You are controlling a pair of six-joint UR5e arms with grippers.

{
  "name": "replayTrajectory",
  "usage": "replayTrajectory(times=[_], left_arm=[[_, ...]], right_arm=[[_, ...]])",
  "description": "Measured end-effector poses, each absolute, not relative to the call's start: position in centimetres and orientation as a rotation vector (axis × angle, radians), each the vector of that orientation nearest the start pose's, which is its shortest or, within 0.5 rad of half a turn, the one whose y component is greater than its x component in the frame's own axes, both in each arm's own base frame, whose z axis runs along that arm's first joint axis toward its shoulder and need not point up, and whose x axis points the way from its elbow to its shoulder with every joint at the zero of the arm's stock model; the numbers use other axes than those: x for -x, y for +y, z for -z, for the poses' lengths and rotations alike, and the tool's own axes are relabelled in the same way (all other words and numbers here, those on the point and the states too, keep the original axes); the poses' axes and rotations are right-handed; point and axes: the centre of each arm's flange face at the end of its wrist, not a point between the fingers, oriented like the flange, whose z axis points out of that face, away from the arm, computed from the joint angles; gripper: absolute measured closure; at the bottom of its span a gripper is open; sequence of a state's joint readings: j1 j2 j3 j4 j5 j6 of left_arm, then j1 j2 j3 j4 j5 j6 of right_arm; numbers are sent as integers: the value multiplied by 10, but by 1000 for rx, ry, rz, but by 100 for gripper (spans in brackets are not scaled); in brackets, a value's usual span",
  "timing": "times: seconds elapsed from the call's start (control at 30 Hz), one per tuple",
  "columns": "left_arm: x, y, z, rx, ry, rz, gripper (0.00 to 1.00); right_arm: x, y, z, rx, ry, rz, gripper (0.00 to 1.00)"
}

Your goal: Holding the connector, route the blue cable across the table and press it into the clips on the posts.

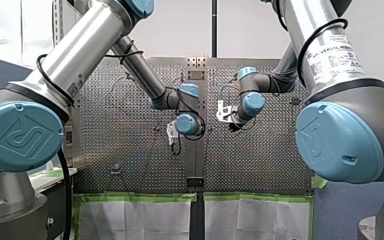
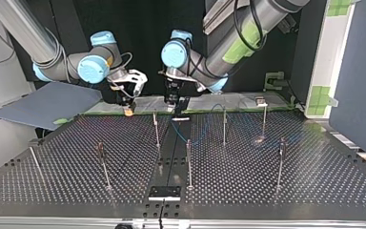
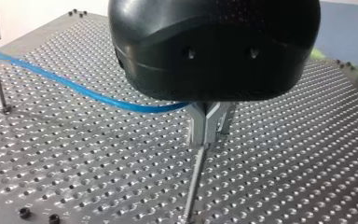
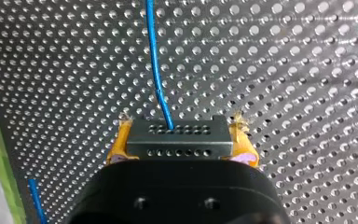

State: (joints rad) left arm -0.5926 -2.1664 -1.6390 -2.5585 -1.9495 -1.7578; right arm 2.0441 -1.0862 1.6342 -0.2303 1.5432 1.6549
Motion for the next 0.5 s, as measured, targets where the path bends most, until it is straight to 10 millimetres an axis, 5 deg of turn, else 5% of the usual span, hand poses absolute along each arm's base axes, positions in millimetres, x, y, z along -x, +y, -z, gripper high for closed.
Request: replayTrajectory(times=[0.5], left_arm=[[-491,-437,-128,-41,1693,276,100]], right_arm=[[-391,-478,-202,-1806,-1189,-1434,100]])
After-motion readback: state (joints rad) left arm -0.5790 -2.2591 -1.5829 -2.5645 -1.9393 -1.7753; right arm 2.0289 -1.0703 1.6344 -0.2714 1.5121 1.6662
